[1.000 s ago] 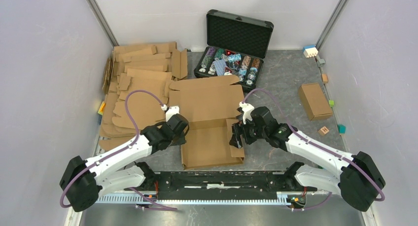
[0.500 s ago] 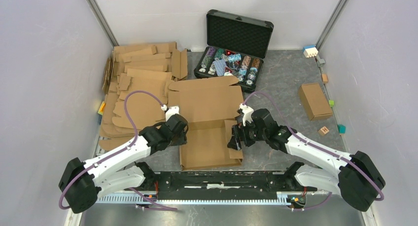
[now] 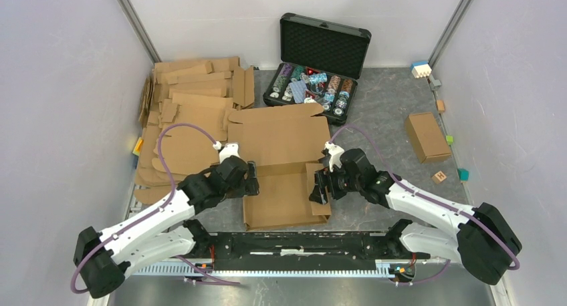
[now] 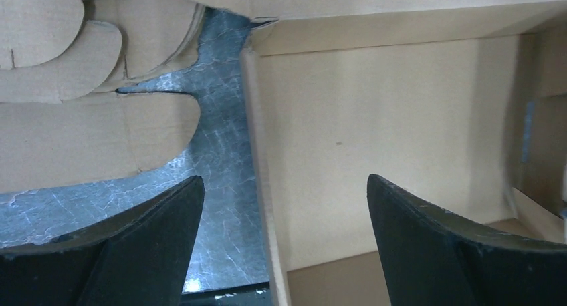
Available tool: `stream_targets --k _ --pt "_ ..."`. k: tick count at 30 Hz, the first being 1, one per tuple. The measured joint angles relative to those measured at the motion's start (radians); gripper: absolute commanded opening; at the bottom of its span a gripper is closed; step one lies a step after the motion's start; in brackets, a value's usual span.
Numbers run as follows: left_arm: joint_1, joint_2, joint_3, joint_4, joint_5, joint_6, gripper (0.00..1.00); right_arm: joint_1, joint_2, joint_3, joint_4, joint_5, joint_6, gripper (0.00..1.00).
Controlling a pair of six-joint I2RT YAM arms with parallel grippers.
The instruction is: Fold the paper box
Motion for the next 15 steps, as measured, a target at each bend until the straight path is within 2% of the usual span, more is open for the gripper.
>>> stream_targets --k 4,7,11,15 --pt "-0.055 -0.025 0.055 -0.032 -0.014 0.002 0.94 0.0 0.004 0.0 0.001 0.015 0.0 0.85" --pt "-0.148 -0.009 0.113 -0.052 -0.05 0.013 0.94 -0.001 0.009 0.0 0.003 0.021 -0.001 0.85" --pt "-0.327 0.027 0.174 -0.034 -0.084 0.062 0.95 -0.002 0.013 0.0 0.003 0.025 -0.002 0.85" --pt "-0.534 0.081 0.192 0.062 -0.092 0.176 0.99 -0.002 0.013 0.0 0.003 0.029 -0.005 0.85"
